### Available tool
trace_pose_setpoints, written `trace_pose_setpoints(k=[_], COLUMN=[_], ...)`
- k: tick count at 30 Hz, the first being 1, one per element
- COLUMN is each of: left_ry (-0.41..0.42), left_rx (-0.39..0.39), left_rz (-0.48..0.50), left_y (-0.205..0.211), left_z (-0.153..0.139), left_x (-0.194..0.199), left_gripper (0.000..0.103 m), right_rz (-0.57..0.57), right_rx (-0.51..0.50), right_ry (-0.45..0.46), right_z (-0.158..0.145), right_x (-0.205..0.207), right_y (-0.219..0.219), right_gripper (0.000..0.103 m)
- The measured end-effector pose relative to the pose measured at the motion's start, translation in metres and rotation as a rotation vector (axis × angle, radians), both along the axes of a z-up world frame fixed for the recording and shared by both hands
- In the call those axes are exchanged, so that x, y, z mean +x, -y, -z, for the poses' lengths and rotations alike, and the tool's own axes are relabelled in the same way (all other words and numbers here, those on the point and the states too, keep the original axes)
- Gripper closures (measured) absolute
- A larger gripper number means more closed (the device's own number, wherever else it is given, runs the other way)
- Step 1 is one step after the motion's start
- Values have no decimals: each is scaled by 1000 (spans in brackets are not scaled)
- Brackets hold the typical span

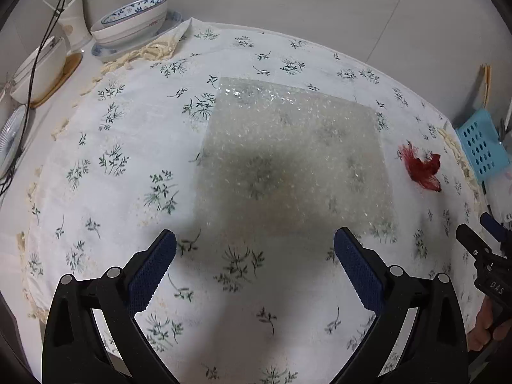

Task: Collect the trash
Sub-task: 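Move the left tool over the bubble wrap while the right approaches the red net bag, then grasp the bubble wrap with the left tool while the right tool grasps the red net bag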

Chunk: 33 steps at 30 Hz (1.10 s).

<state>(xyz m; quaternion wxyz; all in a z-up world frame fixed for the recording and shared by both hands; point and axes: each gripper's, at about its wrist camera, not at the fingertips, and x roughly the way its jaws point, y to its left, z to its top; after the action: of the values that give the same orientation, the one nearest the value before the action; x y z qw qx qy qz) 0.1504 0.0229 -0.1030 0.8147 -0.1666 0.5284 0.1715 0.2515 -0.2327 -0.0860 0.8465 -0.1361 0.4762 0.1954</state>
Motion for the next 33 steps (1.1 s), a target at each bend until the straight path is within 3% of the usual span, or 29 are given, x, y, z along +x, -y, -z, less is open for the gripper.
trace_pose_setpoints(k=[7, 20, 23, 28, 33], left_ry=[-59, -153, -173, -194, -201], left_rx=[8, 55, 47, 32, 30], left_rz=[-27, -25, -26, -3, 7], left_y=[-20, -20, -18, -9, 1], left_z=[26, 50, 49, 44, 43], left_x=[47, 91, 96, 105, 109], left_gripper=[6, 10, 17, 43, 59], right_rz=[2, -41, -54, -63, -76], right_rx=[8, 5, -2, 13, 20], right_ry=[-14, -91, -88, -121, -143], right_z=[17, 49, 51, 56, 58], right_x=[50, 83, 83, 84, 84], right_y=[-17, -37, -40, -41, -44], right_gripper=[9, 35, 38, 50, 61])
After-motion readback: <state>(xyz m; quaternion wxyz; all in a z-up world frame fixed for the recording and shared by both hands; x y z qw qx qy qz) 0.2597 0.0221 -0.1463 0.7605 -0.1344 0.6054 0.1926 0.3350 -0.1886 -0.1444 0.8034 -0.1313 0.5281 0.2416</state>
